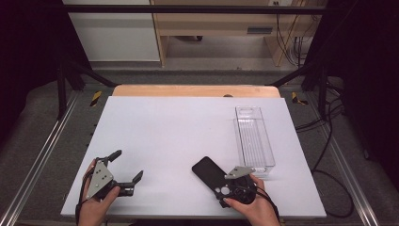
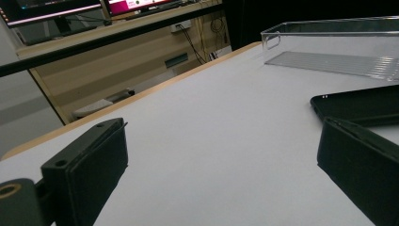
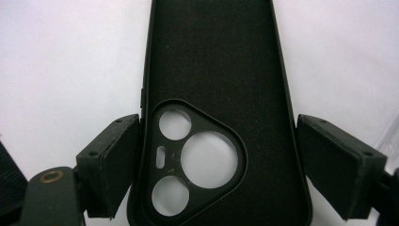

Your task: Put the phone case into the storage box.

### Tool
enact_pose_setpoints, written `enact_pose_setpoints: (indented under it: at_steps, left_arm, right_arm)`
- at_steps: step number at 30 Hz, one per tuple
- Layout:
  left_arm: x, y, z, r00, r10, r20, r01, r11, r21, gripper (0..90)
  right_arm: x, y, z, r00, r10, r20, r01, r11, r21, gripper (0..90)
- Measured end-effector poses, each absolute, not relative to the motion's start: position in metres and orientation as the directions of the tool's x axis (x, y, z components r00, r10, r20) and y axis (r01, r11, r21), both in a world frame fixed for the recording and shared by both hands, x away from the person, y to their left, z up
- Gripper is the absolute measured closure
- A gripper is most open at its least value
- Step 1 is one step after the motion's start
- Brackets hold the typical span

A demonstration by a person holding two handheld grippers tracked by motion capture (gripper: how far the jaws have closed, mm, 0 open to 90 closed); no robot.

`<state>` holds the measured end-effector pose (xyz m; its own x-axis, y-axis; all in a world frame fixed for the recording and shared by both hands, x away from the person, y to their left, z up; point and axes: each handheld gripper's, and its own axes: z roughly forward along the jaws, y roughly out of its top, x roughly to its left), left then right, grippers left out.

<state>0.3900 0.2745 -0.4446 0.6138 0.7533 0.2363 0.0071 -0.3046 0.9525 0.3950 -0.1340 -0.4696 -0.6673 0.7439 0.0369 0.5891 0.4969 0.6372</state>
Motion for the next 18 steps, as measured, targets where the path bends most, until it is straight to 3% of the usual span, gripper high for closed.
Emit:
enact_pose_setpoints:
  at_steps: [6, 8, 18]
  left_arm:
    - [0.385, 0.258, -0.442, 0.646, 0.705, 0.293, -0.026, -0.364, 0.931, 2.7]
    - [0.383, 0.241, -0.437, 0.661, 0.650, 0.375, -0.073, -0.442, 0.894, 2.7]
    - [0.402, 0.183, -0.416, 0.690, 0.552, 0.468, -0.171, -0.504, 0.846, 4.4]
  right_arm:
    - [0.404, -0.125, -0.456, -0.690, 0.723, 0.035, 0.581, 0.525, 0.622, 17.2]
    - [0.407, -0.122, -0.447, -0.700, 0.713, 0.028, 0.573, 0.539, 0.617, 17.2]
    - [0.440, -0.115, -0.397, -0.727, 0.686, 0.017, 0.564, 0.583, 0.584, 17.0]
